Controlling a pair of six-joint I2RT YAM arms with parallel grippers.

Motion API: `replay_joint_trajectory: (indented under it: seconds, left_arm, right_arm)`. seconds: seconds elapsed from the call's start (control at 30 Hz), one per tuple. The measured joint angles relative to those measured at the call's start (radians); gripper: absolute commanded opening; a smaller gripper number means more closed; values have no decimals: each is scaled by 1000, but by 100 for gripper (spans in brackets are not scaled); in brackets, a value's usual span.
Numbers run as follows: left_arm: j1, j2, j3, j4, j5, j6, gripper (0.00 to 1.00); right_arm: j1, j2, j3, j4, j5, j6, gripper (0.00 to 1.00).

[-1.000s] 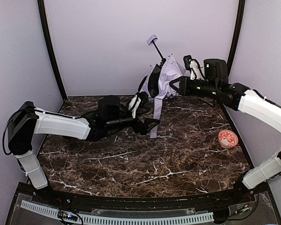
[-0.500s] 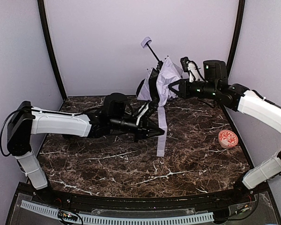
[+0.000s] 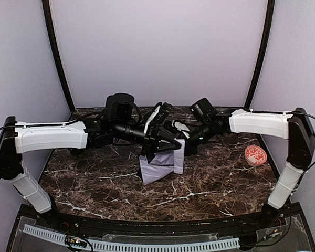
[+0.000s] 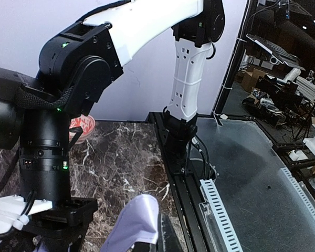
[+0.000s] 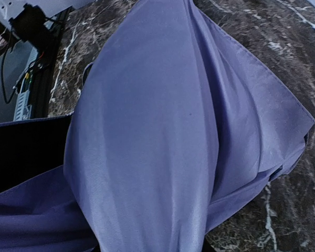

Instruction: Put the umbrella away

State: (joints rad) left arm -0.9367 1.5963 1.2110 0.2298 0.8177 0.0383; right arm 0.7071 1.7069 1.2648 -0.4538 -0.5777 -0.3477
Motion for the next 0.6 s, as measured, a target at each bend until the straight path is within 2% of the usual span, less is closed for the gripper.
replay_joint_trajectory:
  seconds: [0.13,0.27,0.3,0.37,0.47,0.6]
  left_arm:
    - [47,0,-48,40,21,-82,0]
    - [117,13,-85,80,28,-154,0]
    - [132,24,-90,97,35,-170,0]
    - [150,47,-99,146,48,-207,0]
    - [161,70,-111,230,69,-272,0]
    - [164,76,-123,284,77,-310,0]
  right_arm:
    - [0,89,25,-70,-109,-99,15]
    - [0,156,30,-80,-172,-133,45]
    - [0,163,30,-77,-179,-136,56]
    - [-6,166,27,-71,-181,-121,69]
    - [-35,133,-22,13,-184,-86,98]
    - [-94,-6,-173,185,-135,-4,100]
